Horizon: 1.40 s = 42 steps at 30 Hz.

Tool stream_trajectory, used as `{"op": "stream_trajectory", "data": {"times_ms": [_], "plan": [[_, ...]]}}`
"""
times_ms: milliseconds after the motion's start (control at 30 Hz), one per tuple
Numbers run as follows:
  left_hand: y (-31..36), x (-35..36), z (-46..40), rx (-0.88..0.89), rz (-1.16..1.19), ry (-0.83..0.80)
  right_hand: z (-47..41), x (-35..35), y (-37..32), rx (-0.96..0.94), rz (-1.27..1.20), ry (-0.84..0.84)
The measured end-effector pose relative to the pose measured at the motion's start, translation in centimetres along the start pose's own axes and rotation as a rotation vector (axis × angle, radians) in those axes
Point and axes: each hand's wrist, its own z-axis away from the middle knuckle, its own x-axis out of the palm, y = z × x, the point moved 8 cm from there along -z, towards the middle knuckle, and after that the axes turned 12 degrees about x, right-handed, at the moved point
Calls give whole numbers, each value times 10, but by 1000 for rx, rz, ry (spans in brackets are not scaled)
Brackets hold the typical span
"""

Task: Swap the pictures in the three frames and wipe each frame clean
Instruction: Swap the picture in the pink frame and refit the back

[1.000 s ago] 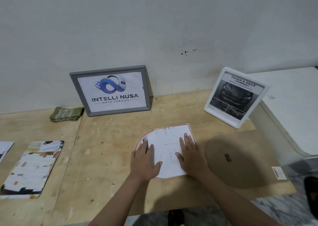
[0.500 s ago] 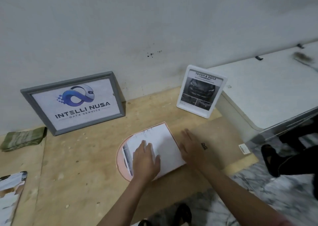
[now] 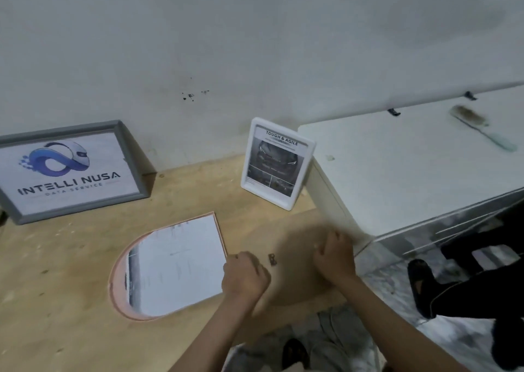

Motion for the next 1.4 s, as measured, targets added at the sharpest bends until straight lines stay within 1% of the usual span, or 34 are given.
{"op": "stream_trajectory", "data": {"times_ms": [167, 300, 433, 500, 567, 733, 900, 967, 1067, 1167, 1267, 1400], "plan": [[19, 16, -1, -227, -51, -42, -15, 7, 15, -53, -61, -92], [29, 18, 2, -346, -8, -10, -15, 11, 17, -67, -141, -124], [22, 17, 4, -486, 161, 96, -11, 13, 16, -34, -208, -118], [16, 17, 3, -527, 257, 147, -11, 13, 16, -11, -247, -106], [8, 14, 2, -564, 291, 174, -12, 12, 19, 7, -279, -82], [-2, 8, 0, -556, 364, 208, -12, -4, 17, 25, -341, -20], [2, -6, -1, -390, 504, 331, -14, -13, 16, 38, -377, 14], [1, -11, 0, -356, 520, 334, -15, -13, 17, 42, -389, 8], [-3, -19, 2, -332, 516, 336, -15, -15, 15, 81, -439, -36], [-16, -30, 8, -355, 519, 412, -15, -15, 8, 116, -505, -88], [-35, -48, 16, -418, 556, 510, -11, -10, -6, 138, -617, -152], [-68, -77, 25, -438, 543, 553, 5, 1, -37, 106, -650, -225]]}}
